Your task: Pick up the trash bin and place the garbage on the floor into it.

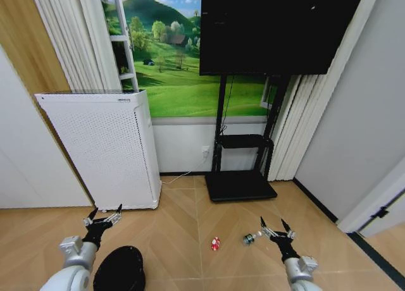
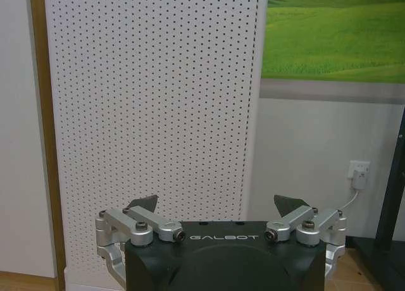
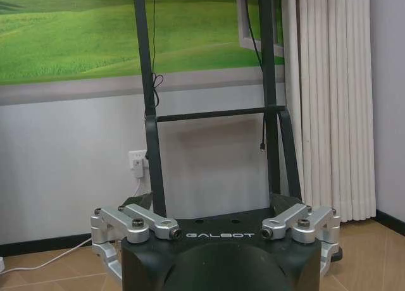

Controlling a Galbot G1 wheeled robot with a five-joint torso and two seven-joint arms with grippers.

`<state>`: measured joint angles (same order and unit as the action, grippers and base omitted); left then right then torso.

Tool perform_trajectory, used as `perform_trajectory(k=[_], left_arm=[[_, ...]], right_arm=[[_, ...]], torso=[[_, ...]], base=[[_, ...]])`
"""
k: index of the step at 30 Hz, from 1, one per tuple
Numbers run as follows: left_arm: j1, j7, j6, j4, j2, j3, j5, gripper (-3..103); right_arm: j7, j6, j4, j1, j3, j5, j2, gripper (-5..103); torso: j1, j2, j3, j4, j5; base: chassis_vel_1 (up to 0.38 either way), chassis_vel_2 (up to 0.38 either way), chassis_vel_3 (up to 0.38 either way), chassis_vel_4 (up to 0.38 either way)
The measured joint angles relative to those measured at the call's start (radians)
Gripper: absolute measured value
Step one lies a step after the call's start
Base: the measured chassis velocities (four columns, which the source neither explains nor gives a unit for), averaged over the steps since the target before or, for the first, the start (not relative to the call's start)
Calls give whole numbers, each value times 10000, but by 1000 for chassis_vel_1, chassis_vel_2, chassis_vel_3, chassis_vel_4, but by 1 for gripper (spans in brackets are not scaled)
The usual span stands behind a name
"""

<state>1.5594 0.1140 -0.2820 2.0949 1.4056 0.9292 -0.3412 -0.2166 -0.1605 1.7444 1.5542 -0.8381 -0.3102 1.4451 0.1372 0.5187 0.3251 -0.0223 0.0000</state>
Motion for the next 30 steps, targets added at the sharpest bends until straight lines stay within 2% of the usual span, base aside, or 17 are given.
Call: perform_trajectory(k=[30], left_arm=[[17,-18,-23,9,-60,-85,10,100]], right_arm=[[0,47,-242,-49,46,33,-75,100]], torso=[[-473,-1242,-769,-1,0]], base=[[0,0,0,0]])
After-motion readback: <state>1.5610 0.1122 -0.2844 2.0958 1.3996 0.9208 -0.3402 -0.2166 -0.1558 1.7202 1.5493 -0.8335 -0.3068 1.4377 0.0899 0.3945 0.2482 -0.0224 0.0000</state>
